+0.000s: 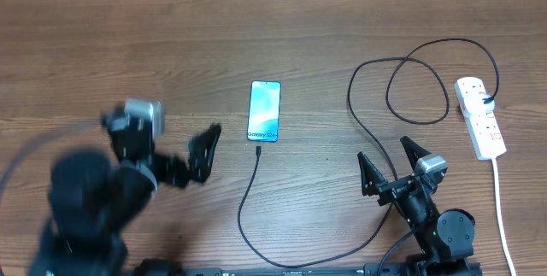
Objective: Plug charger to phone and switch on socket
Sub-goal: 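Move the left gripper forward over the phone's top edge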
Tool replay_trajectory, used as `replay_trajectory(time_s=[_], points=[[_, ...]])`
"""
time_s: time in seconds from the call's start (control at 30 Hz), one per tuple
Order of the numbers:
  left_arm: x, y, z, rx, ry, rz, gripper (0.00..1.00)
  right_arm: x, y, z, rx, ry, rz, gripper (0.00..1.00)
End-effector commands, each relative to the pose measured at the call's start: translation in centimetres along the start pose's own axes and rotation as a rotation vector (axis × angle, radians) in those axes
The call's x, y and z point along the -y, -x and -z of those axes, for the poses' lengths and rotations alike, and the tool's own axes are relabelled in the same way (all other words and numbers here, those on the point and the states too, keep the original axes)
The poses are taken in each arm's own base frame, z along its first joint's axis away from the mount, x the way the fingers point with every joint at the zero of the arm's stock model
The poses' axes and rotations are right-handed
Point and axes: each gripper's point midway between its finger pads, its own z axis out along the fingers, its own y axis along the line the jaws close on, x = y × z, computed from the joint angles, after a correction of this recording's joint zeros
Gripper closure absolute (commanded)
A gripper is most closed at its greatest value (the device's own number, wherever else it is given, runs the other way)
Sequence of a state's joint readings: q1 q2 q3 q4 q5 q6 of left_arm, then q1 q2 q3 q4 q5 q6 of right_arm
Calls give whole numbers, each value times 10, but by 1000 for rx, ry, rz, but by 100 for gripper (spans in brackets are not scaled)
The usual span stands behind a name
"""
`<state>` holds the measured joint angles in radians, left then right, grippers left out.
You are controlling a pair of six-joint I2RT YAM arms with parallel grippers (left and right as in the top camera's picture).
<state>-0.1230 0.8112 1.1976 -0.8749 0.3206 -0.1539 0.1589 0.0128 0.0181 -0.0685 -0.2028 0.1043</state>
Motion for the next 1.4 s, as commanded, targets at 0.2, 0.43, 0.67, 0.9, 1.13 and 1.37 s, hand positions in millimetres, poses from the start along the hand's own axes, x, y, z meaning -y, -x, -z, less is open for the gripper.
replay_trajectory(time_s=[0.2,0.43,0.67,0.9,1.13,1.37], points=[[24,29,-62,-497,-59,124,0,-1,-1,0,6,4,-1,0],[24,5,-136,-666,-102,271,0,-1,-1,0,5,4,-1,0],[5,-45,-178,-861,2,317,96,-1,-1,0,5,4,-1,0],[-12,-97,-213,-980,271,260,96,-1,-1,0,5,4,-1,0],[-13,-140,-245,-1063,347,178,78,-1,-1,0,5,4,-1,0],[-20,-184,-268,-1168,383,184,52,-1,-1,0,6,4,0,0]])
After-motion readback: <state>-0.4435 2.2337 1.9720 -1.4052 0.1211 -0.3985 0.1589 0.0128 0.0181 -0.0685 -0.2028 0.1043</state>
